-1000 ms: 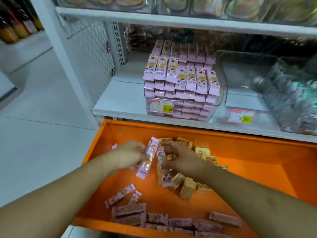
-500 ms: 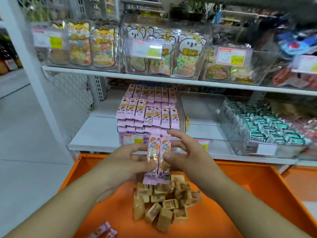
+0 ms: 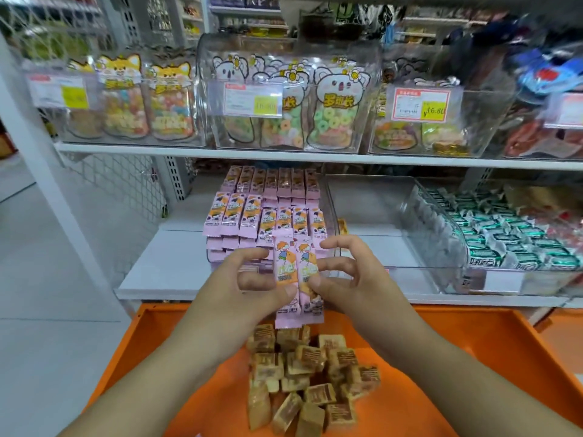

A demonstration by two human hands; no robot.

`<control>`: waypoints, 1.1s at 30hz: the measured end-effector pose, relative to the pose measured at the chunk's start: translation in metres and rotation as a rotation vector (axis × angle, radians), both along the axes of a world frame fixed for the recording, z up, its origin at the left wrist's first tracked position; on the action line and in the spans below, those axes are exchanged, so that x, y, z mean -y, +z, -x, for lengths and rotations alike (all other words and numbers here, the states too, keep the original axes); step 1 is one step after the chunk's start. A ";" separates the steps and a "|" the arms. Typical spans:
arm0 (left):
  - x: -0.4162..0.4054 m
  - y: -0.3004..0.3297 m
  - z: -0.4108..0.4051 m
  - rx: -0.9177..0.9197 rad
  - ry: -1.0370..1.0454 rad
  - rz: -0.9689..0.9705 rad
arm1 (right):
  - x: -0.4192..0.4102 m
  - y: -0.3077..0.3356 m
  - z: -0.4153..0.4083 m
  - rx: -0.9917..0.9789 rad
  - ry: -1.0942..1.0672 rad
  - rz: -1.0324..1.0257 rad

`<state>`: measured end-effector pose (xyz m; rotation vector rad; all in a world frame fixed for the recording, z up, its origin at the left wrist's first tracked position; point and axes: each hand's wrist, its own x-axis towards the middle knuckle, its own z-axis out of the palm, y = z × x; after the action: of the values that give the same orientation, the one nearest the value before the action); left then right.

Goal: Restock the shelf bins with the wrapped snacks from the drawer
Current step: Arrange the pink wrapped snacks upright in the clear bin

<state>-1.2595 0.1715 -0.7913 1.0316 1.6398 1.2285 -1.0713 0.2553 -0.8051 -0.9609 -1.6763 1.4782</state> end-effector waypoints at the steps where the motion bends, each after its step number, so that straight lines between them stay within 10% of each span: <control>1: 0.000 0.000 -0.002 -0.022 0.024 -0.022 | 0.001 0.001 0.003 0.001 -0.030 -0.020; 16: 0.009 0.011 0.020 -0.188 -0.210 -0.134 | 0.009 0.017 0.006 0.118 0.065 0.014; 33: -0.083 0.004 0.064 -1.088 -0.133 -0.264 | -0.075 0.011 0.058 0.467 -0.177 -0.531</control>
<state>-1.3236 0.2545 -0.7877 2.1819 2.1361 0.8116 -1.1297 0.3300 -0.7946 -1.1603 -2.0974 0.6565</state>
